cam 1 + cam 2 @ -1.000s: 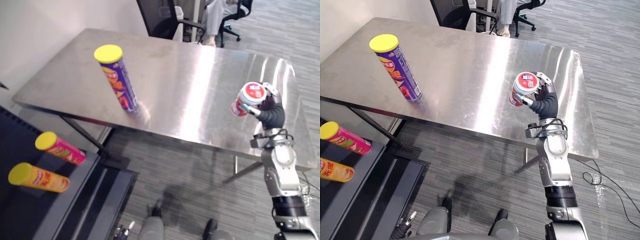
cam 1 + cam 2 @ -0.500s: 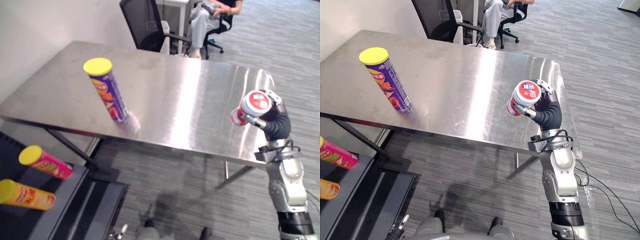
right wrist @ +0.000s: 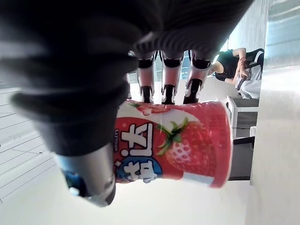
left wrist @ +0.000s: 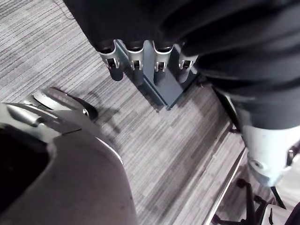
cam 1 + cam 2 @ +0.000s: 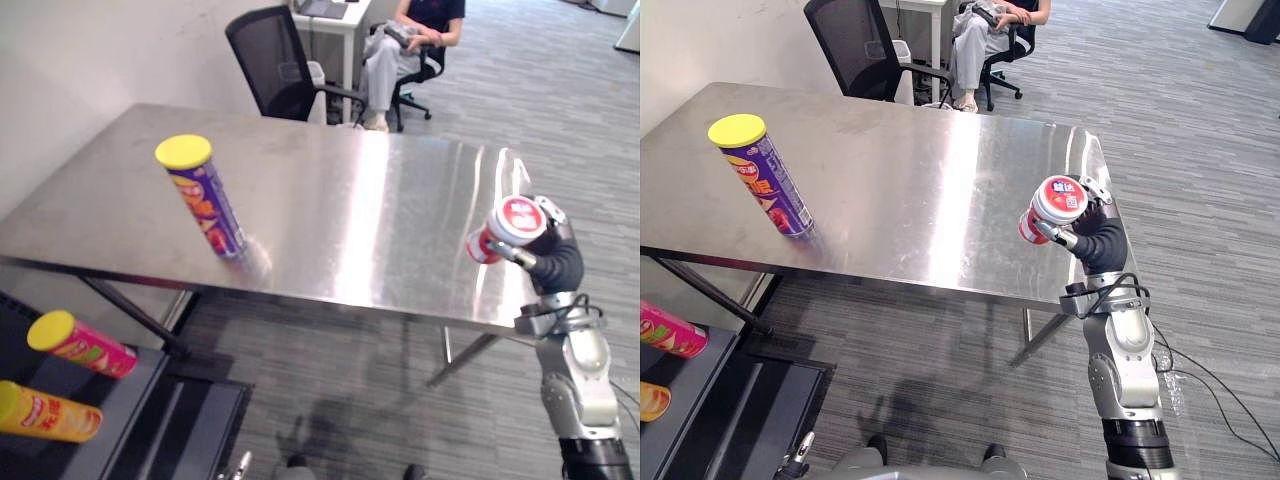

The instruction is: Put the gum and the chips on the shelf.

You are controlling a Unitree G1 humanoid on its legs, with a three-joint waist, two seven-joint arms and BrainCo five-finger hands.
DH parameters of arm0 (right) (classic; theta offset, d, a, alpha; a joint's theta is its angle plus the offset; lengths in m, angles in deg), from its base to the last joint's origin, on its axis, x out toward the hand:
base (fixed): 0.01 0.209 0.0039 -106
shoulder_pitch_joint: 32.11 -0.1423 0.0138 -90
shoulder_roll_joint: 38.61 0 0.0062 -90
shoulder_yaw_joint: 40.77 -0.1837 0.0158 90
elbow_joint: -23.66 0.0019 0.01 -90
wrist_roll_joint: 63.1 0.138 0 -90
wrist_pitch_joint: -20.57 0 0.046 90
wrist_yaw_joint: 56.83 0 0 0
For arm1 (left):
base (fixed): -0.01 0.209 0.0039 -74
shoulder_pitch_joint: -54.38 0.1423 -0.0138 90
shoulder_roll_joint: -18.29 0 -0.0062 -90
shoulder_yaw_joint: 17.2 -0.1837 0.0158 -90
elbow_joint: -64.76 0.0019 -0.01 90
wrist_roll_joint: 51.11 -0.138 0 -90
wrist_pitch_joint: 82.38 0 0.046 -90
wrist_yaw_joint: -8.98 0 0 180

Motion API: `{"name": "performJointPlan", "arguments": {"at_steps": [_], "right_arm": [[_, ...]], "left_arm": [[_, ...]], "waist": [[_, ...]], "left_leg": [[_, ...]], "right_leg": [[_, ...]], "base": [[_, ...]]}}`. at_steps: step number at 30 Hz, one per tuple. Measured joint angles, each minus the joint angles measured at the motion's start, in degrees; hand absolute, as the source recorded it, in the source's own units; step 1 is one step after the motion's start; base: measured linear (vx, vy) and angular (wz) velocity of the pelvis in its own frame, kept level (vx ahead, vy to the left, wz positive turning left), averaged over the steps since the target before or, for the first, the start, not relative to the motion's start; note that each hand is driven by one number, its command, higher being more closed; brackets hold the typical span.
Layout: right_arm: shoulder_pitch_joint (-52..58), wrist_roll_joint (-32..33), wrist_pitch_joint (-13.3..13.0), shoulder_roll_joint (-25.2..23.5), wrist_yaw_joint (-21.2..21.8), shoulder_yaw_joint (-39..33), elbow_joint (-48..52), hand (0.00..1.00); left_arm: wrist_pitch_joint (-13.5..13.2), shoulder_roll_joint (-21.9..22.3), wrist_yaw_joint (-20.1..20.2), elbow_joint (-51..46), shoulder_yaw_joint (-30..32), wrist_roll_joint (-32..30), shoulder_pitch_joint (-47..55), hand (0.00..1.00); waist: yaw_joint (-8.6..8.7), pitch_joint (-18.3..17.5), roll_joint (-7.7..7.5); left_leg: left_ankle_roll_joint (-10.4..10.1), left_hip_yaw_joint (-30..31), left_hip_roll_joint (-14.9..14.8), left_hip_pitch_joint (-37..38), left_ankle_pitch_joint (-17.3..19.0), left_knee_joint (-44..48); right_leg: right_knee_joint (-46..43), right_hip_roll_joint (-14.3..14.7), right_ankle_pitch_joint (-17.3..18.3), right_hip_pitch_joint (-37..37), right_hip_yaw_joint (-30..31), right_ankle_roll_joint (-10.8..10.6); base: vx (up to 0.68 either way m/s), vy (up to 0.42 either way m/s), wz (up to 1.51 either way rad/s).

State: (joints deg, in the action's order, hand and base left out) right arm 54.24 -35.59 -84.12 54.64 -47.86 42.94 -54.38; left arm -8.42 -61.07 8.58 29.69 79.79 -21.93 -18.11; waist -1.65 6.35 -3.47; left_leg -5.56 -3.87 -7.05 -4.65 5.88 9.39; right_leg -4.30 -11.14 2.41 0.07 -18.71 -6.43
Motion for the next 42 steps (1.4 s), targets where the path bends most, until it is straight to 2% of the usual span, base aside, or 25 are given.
{"name": "performJointPlan", "arguments": {"at_steps": [8,12,15,18,19,20,21,22,23,24,25,26,27,28,29,30,32,34,36,38,42], "right_arm": [[0.9,0.0,0.0,-0.1,-0.3,0.0,-0.6,1.0],[1.1,0.1,0.0,-0.1,0.0,0.6,-0.6,1.0],[0.6,0.7,0.0,-0.1,0.5,2.8,-0.6,1.0],[-1.9,0.7,0.4,-0.1,1.4,5.8,-0.9,1.0],[-3.2,0.6,0.4,0.0,1.8,6.6,-1.6,1.0],[-3.6,0.6,0.4,0.0,2.0,6.9,-1.8,1.0],[-3.8,0.6,0.3,0.0,2.0,6.9,-1.8,1.0],[-3.9,0.6,0.3,0.0,1.8,6.9,-1.8,1.0],[-4.3,0.6,-0.2,0.5,1.3,5.8,-1.7,1.0],[-4.6,0.5,-0.4,1.2,0.7,3.9,-1.8,1.0],[-4.7,0.5,-0.4,1.5,0.3,3.1,-1.8,1.0],[-4.5,0.5,-0.4,2.2,-0.2,1.7,-1.7,1.0],[-4.0,0.5,-1.1,3.4,-0.4,0.2,-1.4,1.0],[-3.9,0.5,-1.3,3.8,-0.4,-0.6,-1.8,1.0],[-3.9,0.5,-1.2,4.1,-0.4,-2.4,-2.8,1.0],[-4.2,0.5,-1.1,3.9,-0.9,-3.0,-3.9,1.0],[-3.7,0.5,-1.0,3.8,-1.5,-2.9,-3.9,1.0],[-3.4,0.5,-1.0,3.9,-2.2,-3.0,-3.9,1.0],[-3.4,0.2,-1.0,3.9,-2.9,-3.4,-3.9,1.0],[-3.4,-0.7,-1.0,3.9,-5.2,-4.2,-3.9,1.0],[-3.7,-2.0,-1.0,3.9,-7.3,-4.6,-3.9,1.0]], "left_arm": [[0.4,-0.6,1.3,1.8,-0.5,0.0,-0.1,0.0],[0.4,-0.6,1.9,2.2,-0.5,0.0,0.0,0.0],[0.4,-0.2,3.8,2.3,-0.5,2.2,0.2,0.0],[0.5,0.9,5.6,2.2,0.0,3.7,0.2,0.0],[0.5,1.4,5.7,2.2,0.1,3.7,0.2,0.0],[1.2,1.5,5.9,2.1,0.1,4.5,0.4,0.0],[1.5,1.7,5.9,2.0,0.1,4.9,0.3,0.0],[2.2,1.0,6.6,2.3,0.2,6.1,0.0,0.0],[2.8,-0.1,7.7,2.7,0.8,6.2,-0.7,0.0],[3.1,0.3,8.2,3.0,0.8,6.2,-0.9,0.0],[3.3,0.7,8.2,3.5,0.8,6.2,-0.9,0.0],[3.8,1.9,8.2,3.9,0.7,6.1,0.4,0.0],[3.9,2.5,8.5,3.4,0.0,5.9,1.3,0.0],[3.8,2.0,8.8,3.4,0.0,5.8,1.3,0.0],[3.6,0.5,9.2,3.4,0.4,5.5,0.8,0.0],[3.7,0.3,9.3,4.0,0.8,5.5,1.5,0.0],[3.2,1.0,9.5,5.3,1.2,5.5,2.8,0.0],[2.9,1.8,9.9,7.1,0.6,5.5,2.9,0.0],[2.5,2.4,10.5,7.9,0.1,5.6,2.9,0.0],[1.3,2.3,10.6,8.0,-0.1,5.5,2.7,0.0],[0.2,1.3,10.2,7.8,-1.8,5.5,2.4,0.0]], "waist": [[-0.04,0.0,0.07],[-0.17,0.5,0.73],[-0.42,1.2,1.82],[-1.41,2.5,3.67],[-1.94,3.2,4.34],[-2.7,3.7,5.47],[-2.9,3.7,5.46],[-2.56,3.8,4.27],[-1.15,3.8,2.71],[-0.87,3.8,3.64],[-0.89,4.3,3.64],[-0.43,4.0,5.13],[0.54,3.7,5.46],[0.57,3.9,4.39],[0.69,3.9,2.46],[-0.28,4.0,2.6],[0.32,4.0,3.42],[0.51,3.9,3.54],[1.4,3.9,3.57],[1.96,3.7,3.88],[1.98,3.6,4.12]], "left_leg": [[-0.1,1.9,-0.3,-0.1,0.0,1.2],[-0.4,3.3,-0.6,-1.1,0.4,3.4],[-0.6,5.0,-1.1,-2.3,0.5,5.3],[-0.4,6.6,-2.2,-3.3,-0.2,5.9],[0.3,7.0,-2.5,-3.4,-0.3,5.9],[5.2,7.2,-2.5,-4.2,0.1,5.5],[9.2,6.6,-2.7,-4.5,0.3,4.5],[13.4,3.6,-3.1,-4.5,1.6,2.0],[13.2,-2.1,-5.1,-7.1,2.0,6.5],[13.5,-6.6,-7.7,-10.4,1.5,17.9],[13.6,-8.4,-8.7,-10.6,1.5,22.5],[15.8,-12.1,-9.7,-9.8,-4.0,28.1],[15.6,-15.3,-8.3,-10.6,-4.8,23.8],[14.1,-15.1,-6.0,-9.8,-6.9,18.6],[13.0,-14.6,-3.3,-8.3,-8.2,14.4],[12.1,-17.5,-5.9,-7.9,-4.5,22.9],[10.8,-17.9,-7.9,-3.7,-3.9,26.1],[10.4,-17.9,-8.6,0.1,-4.2,24.4],[9.5,-19.2,-8.6,2.3,-4.8,20.0],[5.4,-23.7,-8.1,3.8,-1.5,11.5],[0.2,-25.5,-5.3,4.3,3.0,1.7]], "right_leg": [[-3.5,-0.2,1.8,0.2,-1.2,1.0],[-5.8,-0.3,3.3,0.0,-2.1,1.0],[-7.5,0.1,4.0,0.2,-3.4,1.4],[-8.8,1.1,4.8,0.0,-4.8,2.4],[-10.2,1.3,5.6,-0.1,-5.3,3.1],[-11.7,1.4,6.8,-0.8,-6.0,3.8],[-11.7,1.9,7.1,-1.1,-5.5,4.0],[-10.3,2.7,7.3,-1.2,-4.0,4.8],[-9.4,1.4,6.8,-1.6,-7.7,6.9],[-12.4,-0.3,7.4,-2.8,-11.3,7.9],[-14.1,-1.3,8.0,-3.1,-12.7,8.3],[-17.9,-2.7,9.5,-3.4,-16.0,8.2],[-20.0,-4.2,12.0,-4.7,-17.8,6.7],[-19.8,-6.0,13.0,-5.4,-18.3,6.8],[-18.1,-8.3,12.2,-6.0,-21.4,7.9],[-17.2,-8.5,10.8,-5.6,-24.4,9.2],[-17.1,-8.9,11.0,-4.7,-28.6,9.4],[-17.1,-9.5,11.1,-5.0,-32.1,9.0],[-18.1,-10.9,10.8,-6.0,-36.1,8.4],[-19.8,-12.8,9.9,-7.8,-40.6,9.1],[-22.6,-16.1,7.1,-9.1,-45.2,10.4]], "base": [[-0.06,-0.008,0.11],[-0.06,-0.02,0.15],[-0.07,-0.037,0.21],[-0.1,-0.079,0.25],[-0.13,-0.105,0.32],[-0.13,-0.127,0.43],[-0.1,-0.144,0.71],[-0.12,-0.218,1.32],[-0.12,-0.219,1.68],[-0.12,-0.215,1.54],[-0.03,-0.118,1.26],[-0.03,-0.147,1.51],[-0.06,-0.123,1.64],[-0.13,-0.089,1.8],[-0.18,-0.084,1.47],[-0.18,-0.087,1.36],[-0.17,-0.077,1.22],[-0.21,0.02,1.15],[-0.2,0.068,1.04],[-0.2,0.146,0.99],[-0.19,0.248,0.68]]}}
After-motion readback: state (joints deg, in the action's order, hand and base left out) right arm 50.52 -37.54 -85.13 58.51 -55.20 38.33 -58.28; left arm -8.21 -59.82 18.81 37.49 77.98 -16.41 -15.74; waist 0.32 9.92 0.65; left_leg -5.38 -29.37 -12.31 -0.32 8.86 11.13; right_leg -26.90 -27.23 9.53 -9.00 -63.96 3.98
